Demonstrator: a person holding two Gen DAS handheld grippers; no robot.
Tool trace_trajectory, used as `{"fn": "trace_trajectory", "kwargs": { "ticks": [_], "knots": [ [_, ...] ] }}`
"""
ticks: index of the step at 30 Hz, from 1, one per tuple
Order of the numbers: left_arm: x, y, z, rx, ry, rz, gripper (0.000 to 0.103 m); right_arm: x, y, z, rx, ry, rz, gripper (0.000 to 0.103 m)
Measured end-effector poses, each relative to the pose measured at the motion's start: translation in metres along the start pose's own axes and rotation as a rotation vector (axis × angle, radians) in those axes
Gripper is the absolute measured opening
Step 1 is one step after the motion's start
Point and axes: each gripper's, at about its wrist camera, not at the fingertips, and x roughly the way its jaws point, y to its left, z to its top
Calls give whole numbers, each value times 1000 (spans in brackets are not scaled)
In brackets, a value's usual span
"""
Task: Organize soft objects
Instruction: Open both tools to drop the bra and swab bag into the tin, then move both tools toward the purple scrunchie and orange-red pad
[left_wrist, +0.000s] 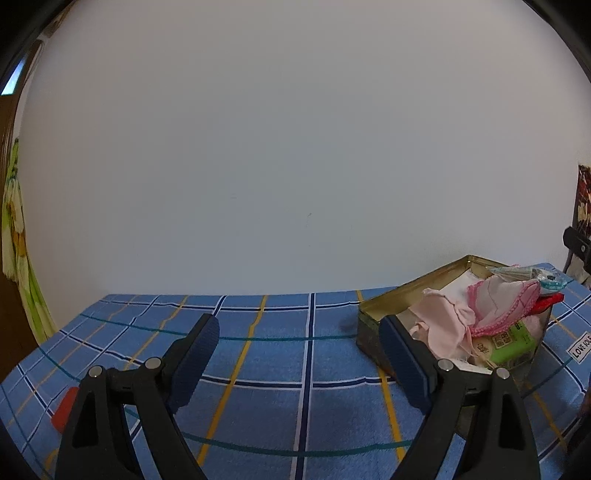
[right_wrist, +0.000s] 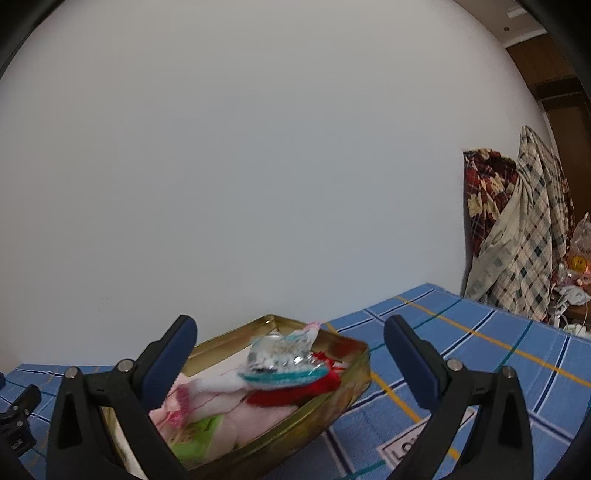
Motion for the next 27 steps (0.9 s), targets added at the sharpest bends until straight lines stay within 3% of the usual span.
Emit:
{"fn": "trace_trajectory", "kwargs": {
  "ticks": [10,27],
  "knots": [
    [-6,5,-5,1,14,0,90,-24,30,-11,-40,27,46,103],
    [-16,46,-12,-48,32,41,90,-43,92,-31,-85,77,170,103]
  ]
}}
